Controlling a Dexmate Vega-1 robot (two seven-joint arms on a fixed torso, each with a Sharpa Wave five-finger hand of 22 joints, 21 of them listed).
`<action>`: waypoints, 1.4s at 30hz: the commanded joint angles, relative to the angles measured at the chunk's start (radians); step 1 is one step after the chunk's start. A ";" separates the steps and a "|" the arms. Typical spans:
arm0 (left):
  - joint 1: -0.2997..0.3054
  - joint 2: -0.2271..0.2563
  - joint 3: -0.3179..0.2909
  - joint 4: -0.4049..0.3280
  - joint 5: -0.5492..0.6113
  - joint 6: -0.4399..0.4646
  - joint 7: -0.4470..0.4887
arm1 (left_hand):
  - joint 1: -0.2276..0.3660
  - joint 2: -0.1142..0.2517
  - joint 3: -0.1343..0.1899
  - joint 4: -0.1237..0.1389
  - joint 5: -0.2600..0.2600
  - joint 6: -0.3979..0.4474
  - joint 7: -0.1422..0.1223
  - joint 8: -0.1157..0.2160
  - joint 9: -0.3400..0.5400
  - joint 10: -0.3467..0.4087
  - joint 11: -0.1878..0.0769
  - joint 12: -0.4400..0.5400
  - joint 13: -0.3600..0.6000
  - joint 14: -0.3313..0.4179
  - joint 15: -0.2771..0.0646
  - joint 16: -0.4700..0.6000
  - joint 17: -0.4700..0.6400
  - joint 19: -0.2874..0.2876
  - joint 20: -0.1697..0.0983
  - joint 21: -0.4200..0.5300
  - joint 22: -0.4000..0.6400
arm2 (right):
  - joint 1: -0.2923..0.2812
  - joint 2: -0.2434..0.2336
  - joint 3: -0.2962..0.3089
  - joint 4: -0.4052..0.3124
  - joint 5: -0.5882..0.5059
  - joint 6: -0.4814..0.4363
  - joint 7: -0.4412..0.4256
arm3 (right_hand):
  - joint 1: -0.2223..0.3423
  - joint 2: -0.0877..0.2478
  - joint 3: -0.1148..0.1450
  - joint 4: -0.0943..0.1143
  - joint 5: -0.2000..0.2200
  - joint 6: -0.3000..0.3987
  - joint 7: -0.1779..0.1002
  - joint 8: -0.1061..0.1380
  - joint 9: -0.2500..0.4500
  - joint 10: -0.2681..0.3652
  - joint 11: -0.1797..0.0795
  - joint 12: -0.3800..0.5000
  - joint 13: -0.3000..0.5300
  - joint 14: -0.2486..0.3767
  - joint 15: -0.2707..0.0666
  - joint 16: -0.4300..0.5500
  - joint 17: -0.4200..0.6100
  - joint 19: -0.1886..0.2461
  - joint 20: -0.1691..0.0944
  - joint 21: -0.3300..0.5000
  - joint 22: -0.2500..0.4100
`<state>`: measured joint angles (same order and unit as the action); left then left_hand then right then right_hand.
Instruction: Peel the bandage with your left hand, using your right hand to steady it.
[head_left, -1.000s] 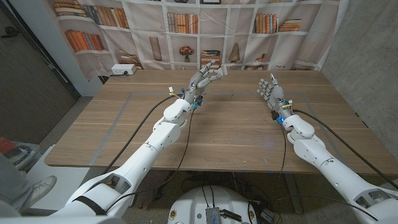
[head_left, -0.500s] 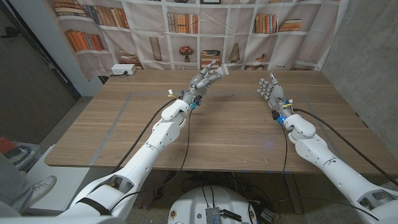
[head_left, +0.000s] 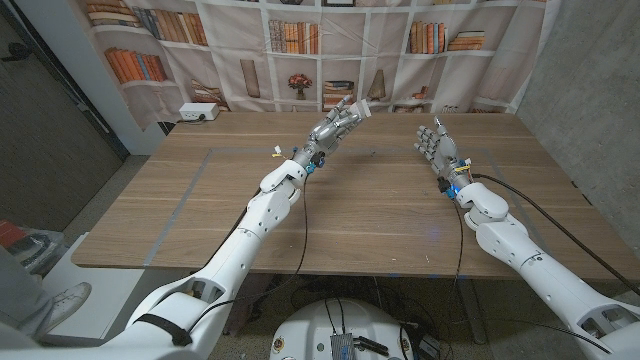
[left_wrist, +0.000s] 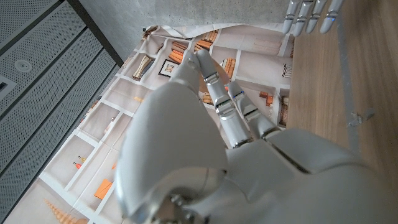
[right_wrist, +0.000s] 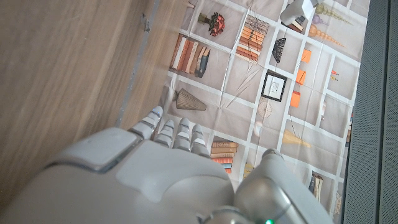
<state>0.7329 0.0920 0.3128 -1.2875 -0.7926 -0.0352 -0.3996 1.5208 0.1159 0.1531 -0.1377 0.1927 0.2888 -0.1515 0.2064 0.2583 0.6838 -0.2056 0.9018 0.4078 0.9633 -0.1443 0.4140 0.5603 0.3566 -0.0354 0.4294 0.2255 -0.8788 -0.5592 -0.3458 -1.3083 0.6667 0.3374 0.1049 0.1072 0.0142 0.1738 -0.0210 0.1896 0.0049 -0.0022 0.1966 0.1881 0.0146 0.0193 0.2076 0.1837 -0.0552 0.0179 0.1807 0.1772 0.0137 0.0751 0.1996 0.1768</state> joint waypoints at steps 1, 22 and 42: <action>-0.036 -0.051 -0.055 0.096 -0.060 0.052 -0.171 | 0.002 0.004 -0.003 0.000 0.009 -0.002 -0.001 -0.003 0.003 0.009 0.000 -0.002 -0.001 0.010 -0.098 -0.002 0.003 -0.005 0.001 0.006 0.004 | -0.010 -0.005 -0.001 -0.014 -0.013 -0.003 -0.022 | 0.006 0.001 0.005 -0.005 0.000 0.003 -0.002 -0.001 0.003 -0.002 0.002 0.001 0.003 -0.005 -0.003 0.003 0.002 -0.007 0.007 -0.004 0.003; -0.106 -0.148 -0.113 0.228 -0.080 0.053 -0.269 | 0.005 0.005 -0.008 0.000 0.009 -0.015 -0.006 -0.006 0.005 0.004 0.000 0.000 -0.004 0.012 -0.098 -0.006 0.007 -0.014 0.006 0.011 0.007 | -0.149 -0.125 0.043 -0.293 -0.152 -0.091 -0.263 | 0.057 -0.042 -0.003 -0.053 0.008 0.047 -0.007 0.025 0.006 -0.015 0.027 0.001 0.004 -0.024 0.016 0.002 0.002 -0.021 0.050 -0.007 0.002; -0.187 -0.196 -0.140 0.359 -0.043 0.091 -0.392 | 0.010 0.009 -0.011 0.001 0.009 -0.038 -0.008 -0.010 0.009 -0.002 0.000 0.005 -0.005 0.011 -0.098 -0.011 0.015 -0.024 0.010 0.019 0.010 | -0.210 -0.206 0.098 -0.465 -0.175 -0.223 -0.332 | 0.164 -0.008 0.032 -0.107 0.019 0.232 -0.040 0.083 0.014 0.000 0.039 0.009 0.004 -0.024 0.006 0.003 0.001 0.003 0.038 -0.002 0.002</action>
<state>0.5770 -0.0799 0.1799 -0.9716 -0.8612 0.0471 -0.7486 1.5264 0.1217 0.1449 -0.1378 0.1971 0.2551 -0.1642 0.1986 0.2629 0.6837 -0.2056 0.9018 0.4033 0.9630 -0.1440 0.4024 0.5727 0.3331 -0.0263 0.4410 0.2303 -1.0730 -0.7397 -0.2653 -1.7305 0.5126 0.1214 -0.2239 0.2507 0.0016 0.1991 -0.1205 0.2051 0.2288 -0.0391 0.2741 0.1980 0.0180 0.0552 0.2076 0.1837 -0.0751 0.0270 0.1807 0.1772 0.0123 0.1125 0.1918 0.1769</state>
